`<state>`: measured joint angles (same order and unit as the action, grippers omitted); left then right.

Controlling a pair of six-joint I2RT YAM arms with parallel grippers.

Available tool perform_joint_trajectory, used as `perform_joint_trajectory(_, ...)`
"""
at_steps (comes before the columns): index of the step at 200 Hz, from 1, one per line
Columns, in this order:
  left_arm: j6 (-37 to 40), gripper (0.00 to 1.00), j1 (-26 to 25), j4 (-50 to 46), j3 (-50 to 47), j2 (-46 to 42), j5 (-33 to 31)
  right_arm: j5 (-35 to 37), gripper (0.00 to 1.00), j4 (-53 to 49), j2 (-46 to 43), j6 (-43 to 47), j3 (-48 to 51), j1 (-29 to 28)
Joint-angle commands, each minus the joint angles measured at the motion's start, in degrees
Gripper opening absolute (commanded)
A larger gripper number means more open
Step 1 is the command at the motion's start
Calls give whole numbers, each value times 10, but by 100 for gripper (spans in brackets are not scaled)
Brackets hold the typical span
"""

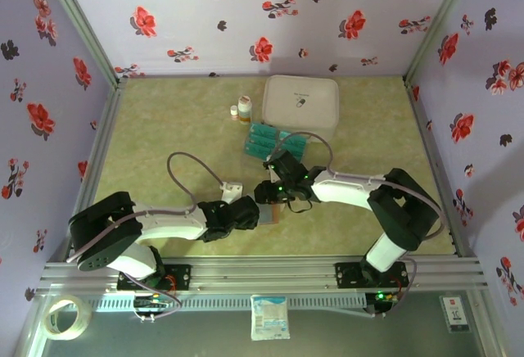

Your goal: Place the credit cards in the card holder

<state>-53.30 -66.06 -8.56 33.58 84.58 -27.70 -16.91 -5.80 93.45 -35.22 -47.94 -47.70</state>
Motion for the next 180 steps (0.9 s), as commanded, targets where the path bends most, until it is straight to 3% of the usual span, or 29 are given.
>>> perform_joint_trajectory(1,-16,100,0,-9,-22,15,10,2,37,7,23,-13,-1,3)
perform_joint_trajectory(180,-5,100,-1,-1,-30,-1,10,-75,27,65,44,-44,-12,-2)
